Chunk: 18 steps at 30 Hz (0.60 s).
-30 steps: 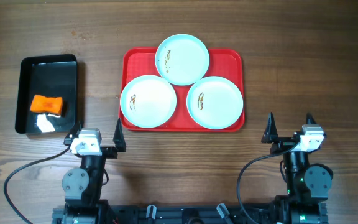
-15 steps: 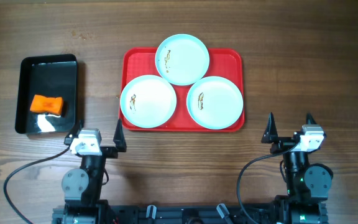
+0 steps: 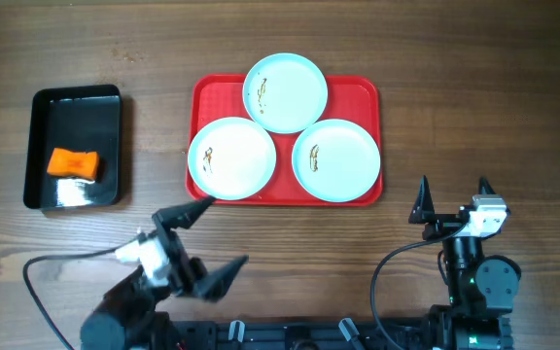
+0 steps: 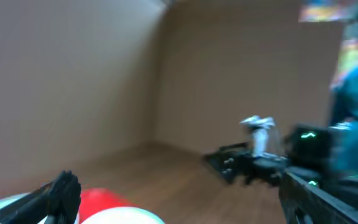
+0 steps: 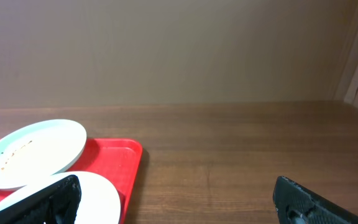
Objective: Clean dirty plates on tray and stack at the side
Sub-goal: 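Move the left gripper over the black tray toward the orange sponge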
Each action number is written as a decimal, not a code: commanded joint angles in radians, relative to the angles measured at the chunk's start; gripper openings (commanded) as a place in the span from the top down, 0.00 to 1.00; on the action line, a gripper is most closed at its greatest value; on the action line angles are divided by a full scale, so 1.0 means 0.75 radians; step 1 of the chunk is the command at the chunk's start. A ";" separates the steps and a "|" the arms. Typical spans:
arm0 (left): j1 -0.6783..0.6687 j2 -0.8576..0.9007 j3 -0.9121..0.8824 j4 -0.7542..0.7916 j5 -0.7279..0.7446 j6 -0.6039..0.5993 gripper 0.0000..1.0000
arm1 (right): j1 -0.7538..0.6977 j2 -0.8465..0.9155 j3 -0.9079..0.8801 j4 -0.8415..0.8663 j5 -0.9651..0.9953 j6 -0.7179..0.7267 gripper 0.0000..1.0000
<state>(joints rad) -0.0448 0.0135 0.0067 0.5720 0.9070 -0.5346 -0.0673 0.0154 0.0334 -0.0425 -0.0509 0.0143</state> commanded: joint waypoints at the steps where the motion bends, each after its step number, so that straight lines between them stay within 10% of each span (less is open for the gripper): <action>1: 0.004 -0.009 -0.002 0.187 0.126 -0.286 0.00 | -0.004 -0.011 -0.013 0.007 0.004 0.018 0.00; 14: 0.006 -0.003 0.041 -0.112 -0.261 -0.170 0.00 | -0.004 -0.011 -0.013 0.007 0.004 0.019 0.00; 18: 0.006 0.086 0.257 -0.597 -0.297 0.106 0.00 | -0.004 -0.011 -0.013 0.007 0.004 0.019 0.00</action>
<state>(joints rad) -0.0448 0.0242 0.0635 0.3050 0.7628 -0.6510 -0.0673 0.0154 0.0330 -0.0429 -0.0509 0.0143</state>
